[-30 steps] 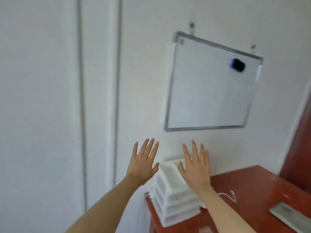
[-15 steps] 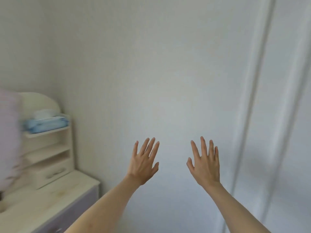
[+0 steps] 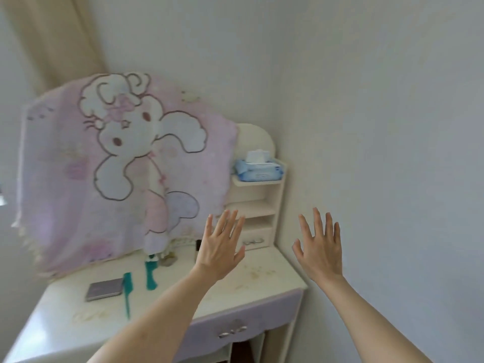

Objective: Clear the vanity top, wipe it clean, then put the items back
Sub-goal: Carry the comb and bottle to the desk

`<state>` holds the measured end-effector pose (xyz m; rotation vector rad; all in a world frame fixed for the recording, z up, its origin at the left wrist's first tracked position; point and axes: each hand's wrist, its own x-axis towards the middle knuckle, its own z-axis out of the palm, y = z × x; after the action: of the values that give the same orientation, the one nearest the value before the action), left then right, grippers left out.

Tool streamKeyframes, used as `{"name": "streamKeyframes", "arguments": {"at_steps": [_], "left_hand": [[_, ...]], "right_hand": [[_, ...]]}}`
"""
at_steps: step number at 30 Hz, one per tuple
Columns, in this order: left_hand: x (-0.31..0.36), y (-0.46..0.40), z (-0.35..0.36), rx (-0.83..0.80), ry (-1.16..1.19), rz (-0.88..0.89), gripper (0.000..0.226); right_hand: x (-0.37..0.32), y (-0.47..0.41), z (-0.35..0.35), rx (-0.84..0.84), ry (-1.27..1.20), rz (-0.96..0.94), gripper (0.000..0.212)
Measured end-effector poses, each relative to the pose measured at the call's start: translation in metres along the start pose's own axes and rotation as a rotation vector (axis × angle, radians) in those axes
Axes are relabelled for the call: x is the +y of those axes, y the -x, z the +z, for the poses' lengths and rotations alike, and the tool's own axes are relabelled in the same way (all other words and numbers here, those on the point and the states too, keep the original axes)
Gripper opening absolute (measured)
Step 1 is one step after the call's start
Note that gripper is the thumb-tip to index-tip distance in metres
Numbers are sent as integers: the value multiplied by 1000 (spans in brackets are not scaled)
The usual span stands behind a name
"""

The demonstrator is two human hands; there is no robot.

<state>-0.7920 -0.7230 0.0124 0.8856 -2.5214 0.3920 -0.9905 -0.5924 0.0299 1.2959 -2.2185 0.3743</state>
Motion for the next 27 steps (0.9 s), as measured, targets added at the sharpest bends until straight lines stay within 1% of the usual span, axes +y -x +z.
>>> {"name": "streamKeyframes", "arguments": {"at_steps": [3, 7, 10, 14, 19, 23, 25, 27], "left_hand": [[-40, -6, 26, -36, -58, -130, 67], [-84, 6, 62, -91, -70, -303, 66], [-110, 27, 90, -155, -65, -426, 67], [-138, 58, 128, -203, -62, -560, 66], [-174, 92, 174, -313, -33, -661, 67], [-205, 113, 224, -465, 33, -690, 63], [-215, 119, 247, -567, 76, -713, 68], [-224, 125, 268, -630, 95, -712, 64]], "right_hand": [[-37, -46, 46, -35, -84, -94, 56], [-93, -84, 101, -86, -213, -228, 55], [-138, -93, 142, -130, -281, -334, 55], [-195, -88, 194, -247, -341, -434, 56], [-244, -73, 255, -370, -365, -497, 56], [-274, -56, 308, -474, -358, -579, 50], [-291, -45, 333, -552, -368, -640, 48], [-311, -37, 354, -650, -393, -696, 51]]}}
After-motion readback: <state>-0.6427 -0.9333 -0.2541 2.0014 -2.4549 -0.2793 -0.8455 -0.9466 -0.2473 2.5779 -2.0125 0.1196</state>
